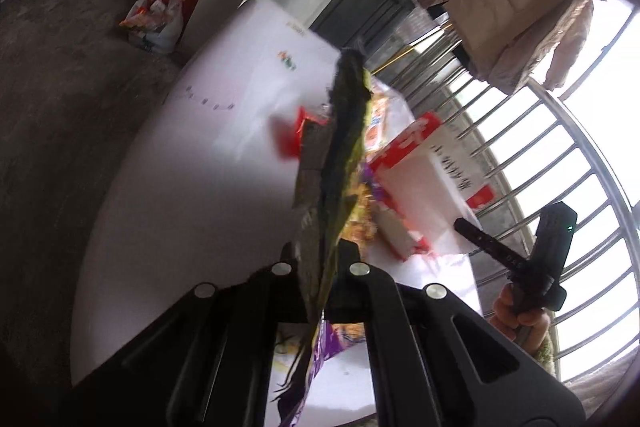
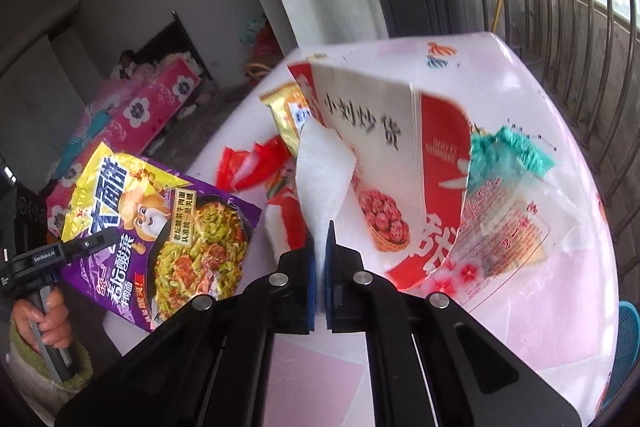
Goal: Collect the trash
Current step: 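Grasp the noodle bag with the left tool while the right tool grasps white tissue, then carry the noodle bag and tissue to the wastebasket and release them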
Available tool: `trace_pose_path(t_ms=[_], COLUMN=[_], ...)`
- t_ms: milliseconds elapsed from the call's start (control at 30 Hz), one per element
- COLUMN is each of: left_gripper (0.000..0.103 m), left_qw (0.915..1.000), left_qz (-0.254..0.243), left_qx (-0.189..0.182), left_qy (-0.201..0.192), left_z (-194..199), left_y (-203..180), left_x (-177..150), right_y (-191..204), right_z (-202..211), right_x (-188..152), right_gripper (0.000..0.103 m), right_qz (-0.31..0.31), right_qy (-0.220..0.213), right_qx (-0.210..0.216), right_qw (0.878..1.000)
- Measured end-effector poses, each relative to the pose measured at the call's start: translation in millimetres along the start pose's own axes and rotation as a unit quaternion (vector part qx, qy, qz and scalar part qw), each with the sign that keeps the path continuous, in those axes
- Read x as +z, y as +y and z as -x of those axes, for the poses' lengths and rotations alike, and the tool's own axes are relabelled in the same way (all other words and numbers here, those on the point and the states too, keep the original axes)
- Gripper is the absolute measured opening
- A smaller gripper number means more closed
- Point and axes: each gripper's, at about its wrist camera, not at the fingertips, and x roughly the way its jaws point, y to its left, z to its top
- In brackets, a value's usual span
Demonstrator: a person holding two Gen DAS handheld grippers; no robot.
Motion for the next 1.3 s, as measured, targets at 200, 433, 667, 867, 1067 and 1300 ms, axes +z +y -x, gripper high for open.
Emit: trace_pose_path(t_ms=[200, 433, 667, 867, 1067, 1300], left_gripper=[0.000, 0.000, 0.000, 0.000, 0.000, 0.000], left_qw=[0.9963, 0.9828, 0.9647, 0.9333, 0.8957, 0.8585], left_qz=[-0.066, -0.154, -0.222, -0.264, -0.317, -0.362], left_qx=[-0.043, -0.098, -0.135, -0.198, -0.200, -0.174], left_qy=[-0.034, -0.027, 0.039, 0.142, 0.239, 0.319], left_z=[35, 46, -15, -114, -231, -339], left_y=[-55, -127, -206, -298, -387, -457], left_x=[8, 8, 3, -16, -72, -151], right_y=[0, -33, -94, -153, -210, -286], right_z=[51, 134, 226, 275, 284, 258], right_x=[-4, -19, -56, -96, -134, -175], right_gripper=[0.003, 0.003, 0.003, 0.004, 0.004, 0.004], right_qz=[0.002, -0.048, -0.134, -0.240, -0.325, -0.421], right_qy=[-0.051, -0.127, -0.218, -0.253, -0.266, -0.229], right_qx=[0.031, 0.049, -0.047, -0.172, -0.232, -0.266], right_qw=[0.998, 0.989, 0.965, 0.921, 0.877, 0.836])
